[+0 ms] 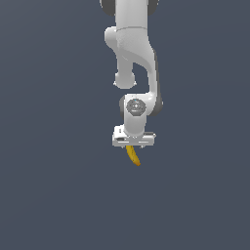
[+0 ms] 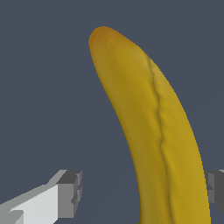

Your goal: Pick up the object and move it to a goal position.

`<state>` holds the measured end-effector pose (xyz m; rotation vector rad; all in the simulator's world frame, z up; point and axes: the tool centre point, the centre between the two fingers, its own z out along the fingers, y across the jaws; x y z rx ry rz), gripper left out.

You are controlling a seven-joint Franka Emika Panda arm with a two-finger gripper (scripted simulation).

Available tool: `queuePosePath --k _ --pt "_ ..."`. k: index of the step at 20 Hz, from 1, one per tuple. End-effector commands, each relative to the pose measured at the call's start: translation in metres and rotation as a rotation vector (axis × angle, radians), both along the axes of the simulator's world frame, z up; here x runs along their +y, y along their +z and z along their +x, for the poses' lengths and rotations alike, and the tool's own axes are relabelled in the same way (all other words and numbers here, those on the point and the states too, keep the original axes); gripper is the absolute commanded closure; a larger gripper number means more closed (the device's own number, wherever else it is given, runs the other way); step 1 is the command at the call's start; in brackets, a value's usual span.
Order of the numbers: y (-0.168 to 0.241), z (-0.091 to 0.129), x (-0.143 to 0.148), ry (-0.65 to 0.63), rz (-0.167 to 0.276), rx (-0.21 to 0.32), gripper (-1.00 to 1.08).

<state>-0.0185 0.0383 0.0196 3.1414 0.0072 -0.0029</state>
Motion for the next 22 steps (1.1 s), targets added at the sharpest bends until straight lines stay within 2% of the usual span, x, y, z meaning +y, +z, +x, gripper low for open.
queuePosePath --k 1,14,22 --pt "-0.001 0.001 0.0 0.0 0.0 -0.001 1.08" --pt "0.001 -0.001 -0.005 -0.002 -0.001 -0.001 1.08" --pt "0.021 -0.014 -0.042 -0.002 -0.001 -0.001 1.08"
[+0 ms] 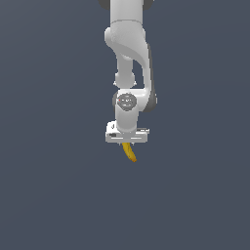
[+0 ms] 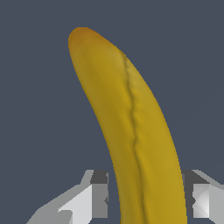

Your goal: Pick up the object and move it to a goal position.

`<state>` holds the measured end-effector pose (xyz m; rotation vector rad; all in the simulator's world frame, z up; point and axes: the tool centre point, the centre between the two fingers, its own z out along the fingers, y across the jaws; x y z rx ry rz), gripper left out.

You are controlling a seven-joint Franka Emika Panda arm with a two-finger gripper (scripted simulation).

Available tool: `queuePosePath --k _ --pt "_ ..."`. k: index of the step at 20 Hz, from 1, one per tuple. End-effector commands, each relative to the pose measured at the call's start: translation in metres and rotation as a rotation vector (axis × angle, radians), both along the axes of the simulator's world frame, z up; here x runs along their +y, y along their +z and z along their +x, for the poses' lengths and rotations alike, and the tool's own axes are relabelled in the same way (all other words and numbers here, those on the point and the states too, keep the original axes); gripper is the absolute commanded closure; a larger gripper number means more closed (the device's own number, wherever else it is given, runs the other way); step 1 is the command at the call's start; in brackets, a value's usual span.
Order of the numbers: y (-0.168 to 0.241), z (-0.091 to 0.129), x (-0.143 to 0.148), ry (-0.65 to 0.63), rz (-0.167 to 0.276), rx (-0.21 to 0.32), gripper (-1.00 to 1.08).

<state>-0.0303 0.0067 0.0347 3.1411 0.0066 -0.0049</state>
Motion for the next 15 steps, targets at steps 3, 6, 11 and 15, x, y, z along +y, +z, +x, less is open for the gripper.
queuePosePath --k 3,6,11,15 --pt "0.019 -0.011 -0.034 -0.001 0.0 -0.003 1.08" --pt "0.031 -0.018 -0.056 -0.001 0.0 -0.003 1.08" --pt "0.044 -0.025 -0.079 0.0 0.001 -0.003 1.08" --pt "0.047 -0.027 -0.084 0.0 0.001 -0.003 1.08"
